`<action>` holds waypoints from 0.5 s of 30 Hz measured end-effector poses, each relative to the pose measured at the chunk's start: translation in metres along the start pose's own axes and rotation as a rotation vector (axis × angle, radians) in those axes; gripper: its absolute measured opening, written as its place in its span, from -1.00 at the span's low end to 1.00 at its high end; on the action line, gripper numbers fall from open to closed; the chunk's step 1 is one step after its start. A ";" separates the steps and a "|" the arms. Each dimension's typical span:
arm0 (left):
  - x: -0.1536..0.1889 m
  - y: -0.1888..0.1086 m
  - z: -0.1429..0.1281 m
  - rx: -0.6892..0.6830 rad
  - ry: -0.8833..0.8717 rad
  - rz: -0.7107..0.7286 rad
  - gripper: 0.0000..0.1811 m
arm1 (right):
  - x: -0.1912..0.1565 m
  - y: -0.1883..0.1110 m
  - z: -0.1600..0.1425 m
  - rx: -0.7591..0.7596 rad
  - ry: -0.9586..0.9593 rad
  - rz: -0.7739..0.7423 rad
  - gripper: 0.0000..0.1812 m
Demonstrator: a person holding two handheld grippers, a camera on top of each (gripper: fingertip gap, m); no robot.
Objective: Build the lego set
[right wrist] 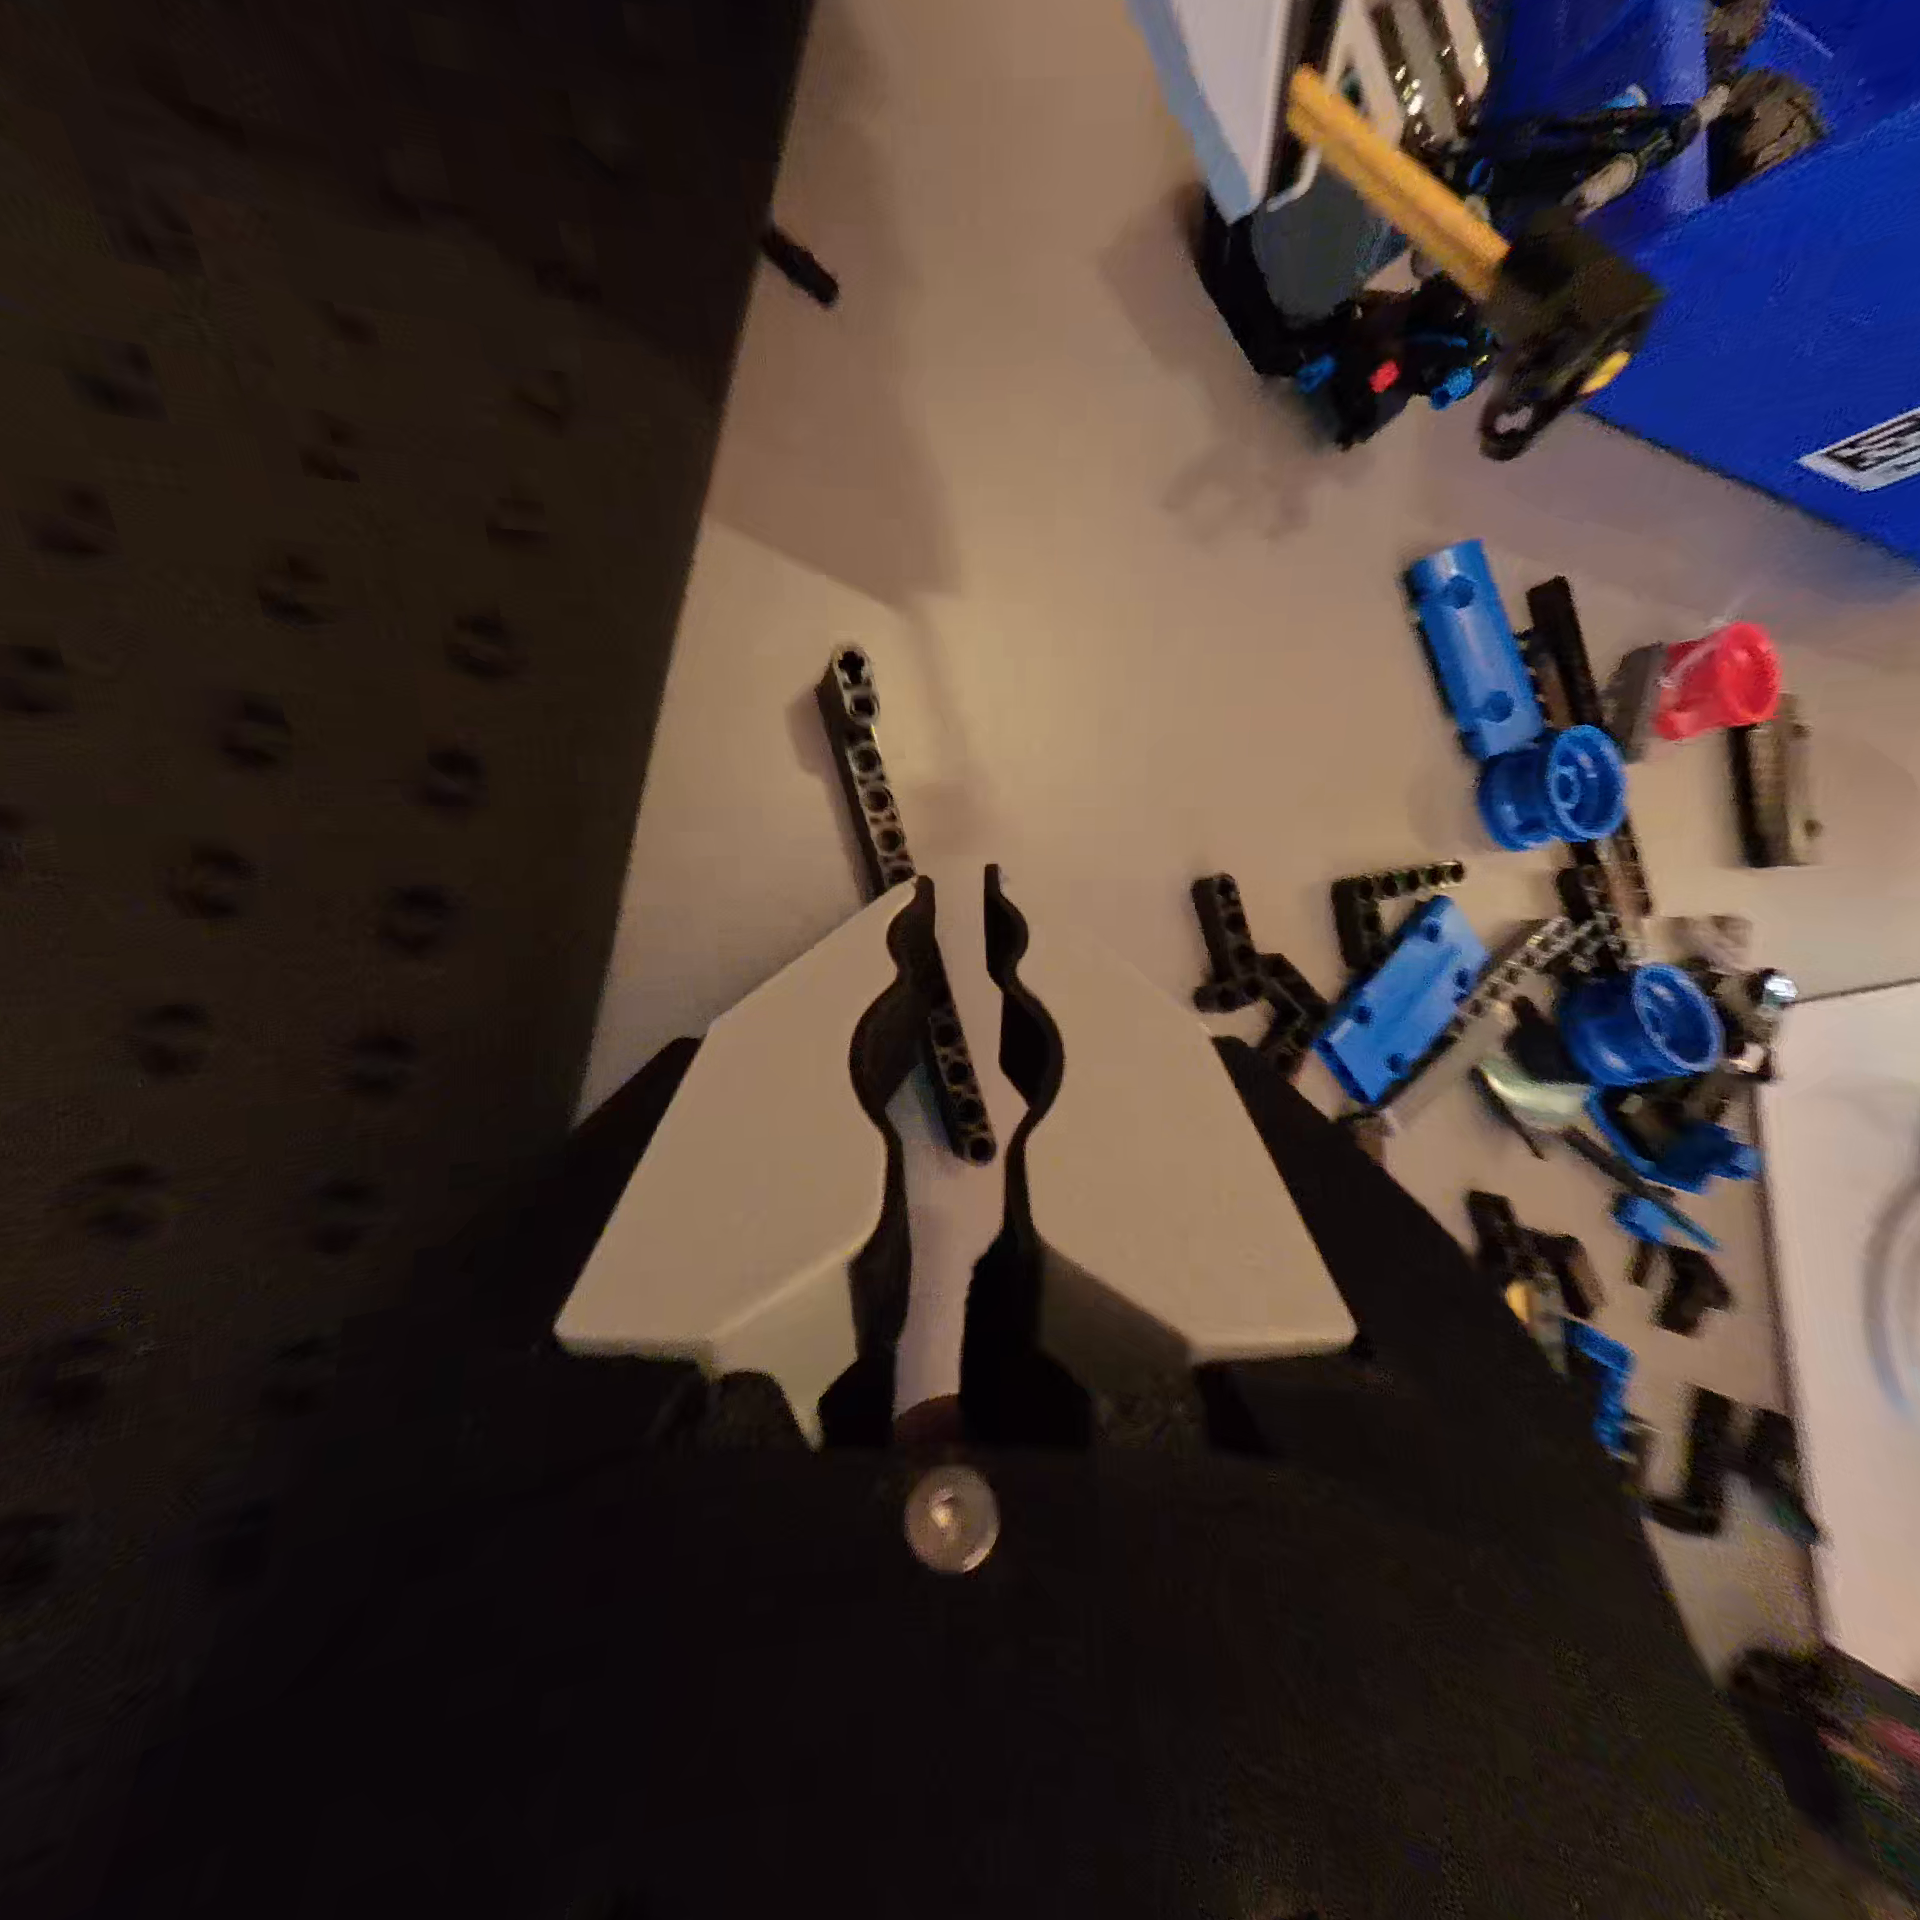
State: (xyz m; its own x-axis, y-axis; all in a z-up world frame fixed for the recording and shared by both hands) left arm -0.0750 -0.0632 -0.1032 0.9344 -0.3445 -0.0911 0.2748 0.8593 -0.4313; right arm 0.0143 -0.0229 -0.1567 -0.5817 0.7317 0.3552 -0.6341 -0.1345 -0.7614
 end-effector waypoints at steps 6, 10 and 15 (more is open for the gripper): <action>-0.001 -0.001 -0.002 0.002 -0.007 0.005 -0.97 | 0.003 0.001 0.008 0.062 0.139 0.109 -1.00; -0.001 -0.001 -0.002 0.008 -0.006 0.005 -0.97 | -0.007 0.002 0.016 0.097 0.111 0.156 -1.00; -0.001 -0.001 -0.003 0.007 -0.007 0.004 -0.97 | -0.011 0.006 0.033 0.153 0.116 0.155 -0.96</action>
State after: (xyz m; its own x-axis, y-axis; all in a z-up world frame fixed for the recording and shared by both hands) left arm -0.0770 -0.0645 -0.1051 0.9369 -0.3387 -0.0867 0.2729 0.8634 -0.4243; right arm -0.0003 -0.0538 -0.1473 -0.6212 0.7652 0.1691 -0.6165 -0.3441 -0.7081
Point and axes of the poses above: each gripper's, where its closed fingertips meet, y out along the fingers, z out of its top, x = y × z across the jaws, the point moved 1 cm from there along -y, back along the fingers, and after that the axes turned 1 degree about -x, right-handed, at the moved point
